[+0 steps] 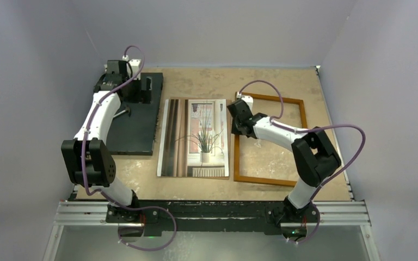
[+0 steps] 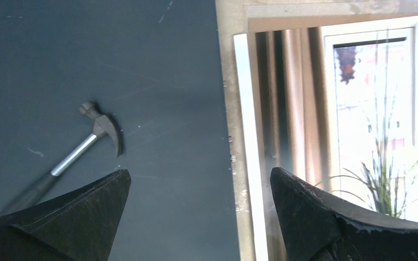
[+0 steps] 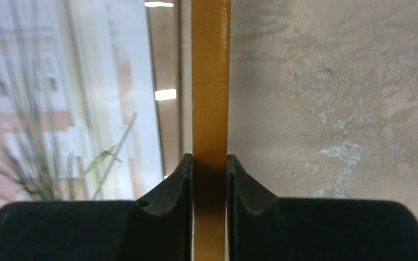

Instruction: Put the photo into the frame

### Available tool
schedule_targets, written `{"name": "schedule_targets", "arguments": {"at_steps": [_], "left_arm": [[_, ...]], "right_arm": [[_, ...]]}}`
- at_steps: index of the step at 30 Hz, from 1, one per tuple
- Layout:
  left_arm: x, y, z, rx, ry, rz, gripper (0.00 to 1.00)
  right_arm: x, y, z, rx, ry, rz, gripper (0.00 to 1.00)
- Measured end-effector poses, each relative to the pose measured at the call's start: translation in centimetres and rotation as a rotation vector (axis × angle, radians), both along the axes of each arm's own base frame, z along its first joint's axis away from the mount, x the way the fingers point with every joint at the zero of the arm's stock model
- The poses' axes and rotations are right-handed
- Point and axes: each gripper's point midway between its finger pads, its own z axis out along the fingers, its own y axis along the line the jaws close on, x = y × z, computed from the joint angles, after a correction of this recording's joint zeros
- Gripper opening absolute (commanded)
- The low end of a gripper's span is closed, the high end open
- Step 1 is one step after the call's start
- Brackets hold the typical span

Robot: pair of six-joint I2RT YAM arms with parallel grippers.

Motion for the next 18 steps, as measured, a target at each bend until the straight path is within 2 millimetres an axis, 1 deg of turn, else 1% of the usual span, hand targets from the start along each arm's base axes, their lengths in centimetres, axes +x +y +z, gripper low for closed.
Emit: {"name": "schedule_targets", "arguments": {"at_steps": [2, 4, 5, 6, 8, 10, 12, 14, 17, 18], "left_arm": [[0.0, -0.5, 0.0, -0.023, 0.001, -0.004, 1.0], [-0.1, -1.1, -0.4, -0.05, 0.003, -0.012, 1.0], [-0.3, -1.5, -0.9, -0.067, 0.011, -0.017, 1.0], [-0.6, -1.9, -1.4, -0.084, 0.022, -0.022, 1.0], [-1.1, -2.6, -2.7, -0.125, 0.036, -0.029, 1.0], [-2.1, -3.4, -4.1, -0.168, 0.052, -0.031, 1.0], [-2.8, -4.3, -4.8, -0.2, 0.058, -0.034, 1.0], [-3.2, -5.8, -4.7, -0.225, 0.049, -0.057, 1.0], [-3.0, -9.3, -3.5, -0.275, 0.008, -0.126, 1.0], [-2.9, -10.3, -3.2, -0.294, -0.002, -0.147, 1.0]], "right_arm": [[0.7, 0.6, 2.0, 0.026, -0.025, -0.002, 0.0], [1.7, 1.6, 5.1, 0.07, -0.068, 0.001, 0.0], [2.1, 2.0, 6.5, 0.093, -0.089, 0.005, 0.0], [2.6, 2.5, 8.6, 0.125, -0.123, 0.011, 0.0], [3.1, 3.4, 12.0, 0.184, -0.177, 0.026, 0.0], [3.3, 4.2, 15.6, 0.254, -0.228, 0.046, 0.0], [3.2, 4.7, 18.3, 0.312, -0.261, 0.059, 0.0], [3.1, 5.3, 20.7, 0.372, -0.287, 0.079, 0.0], [2.6, 6.4, 23.8, 0.458, -0.303, 0.121, 0.0], [2.4, 6.7, 24.4, 0.476, -0.304, 0.129, 0.0]]}}
